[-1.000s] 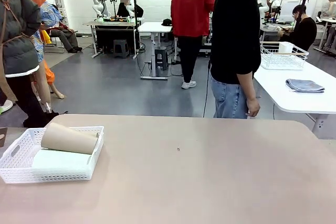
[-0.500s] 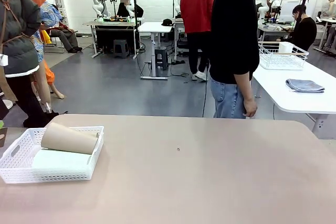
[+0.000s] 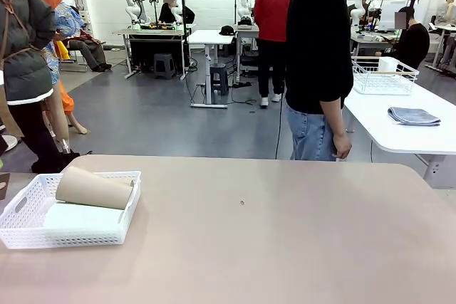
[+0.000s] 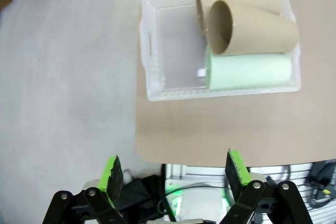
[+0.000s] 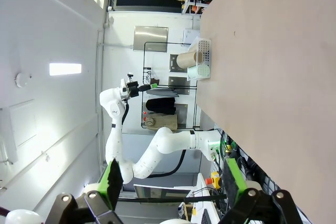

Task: Clean and organize the cups into the basket.
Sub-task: Move the Organizing basket back to the left side of the table.

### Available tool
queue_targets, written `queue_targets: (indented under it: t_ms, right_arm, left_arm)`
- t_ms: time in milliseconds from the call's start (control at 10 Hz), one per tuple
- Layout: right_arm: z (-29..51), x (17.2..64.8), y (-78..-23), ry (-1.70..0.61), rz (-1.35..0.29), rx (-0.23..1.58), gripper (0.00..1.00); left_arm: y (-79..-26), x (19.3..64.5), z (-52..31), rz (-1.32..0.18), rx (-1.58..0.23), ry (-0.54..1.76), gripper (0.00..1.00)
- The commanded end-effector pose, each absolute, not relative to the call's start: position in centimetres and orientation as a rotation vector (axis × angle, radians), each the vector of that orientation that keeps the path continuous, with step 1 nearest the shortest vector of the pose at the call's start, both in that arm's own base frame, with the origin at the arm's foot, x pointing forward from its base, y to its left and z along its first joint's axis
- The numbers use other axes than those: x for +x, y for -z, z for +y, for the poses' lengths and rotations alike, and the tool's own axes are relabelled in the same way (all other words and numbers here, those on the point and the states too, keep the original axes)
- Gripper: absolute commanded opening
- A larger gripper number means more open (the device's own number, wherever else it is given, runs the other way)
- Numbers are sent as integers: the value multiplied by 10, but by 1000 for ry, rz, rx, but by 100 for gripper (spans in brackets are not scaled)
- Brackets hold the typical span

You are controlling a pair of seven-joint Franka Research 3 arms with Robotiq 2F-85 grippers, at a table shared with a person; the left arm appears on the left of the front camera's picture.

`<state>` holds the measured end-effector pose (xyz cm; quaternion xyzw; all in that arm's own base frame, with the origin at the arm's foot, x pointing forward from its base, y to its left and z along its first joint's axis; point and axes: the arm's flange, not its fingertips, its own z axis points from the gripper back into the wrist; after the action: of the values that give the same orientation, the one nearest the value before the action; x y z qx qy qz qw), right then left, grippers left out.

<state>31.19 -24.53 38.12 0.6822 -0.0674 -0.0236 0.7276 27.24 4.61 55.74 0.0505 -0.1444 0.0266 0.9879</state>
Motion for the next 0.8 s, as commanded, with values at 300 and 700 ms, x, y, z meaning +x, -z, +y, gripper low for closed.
queue_targets:
  t_ms: [300,700]
  right_arm:
    - [-245,311,-385,65,-129,1486,100]
    - [-245,311,-385,65,-129,1486,100]
  left_arm:
    - [-599,253,208,-445,-663,-60,100]
    - [-576,254,293,-424,-903,-26,100]
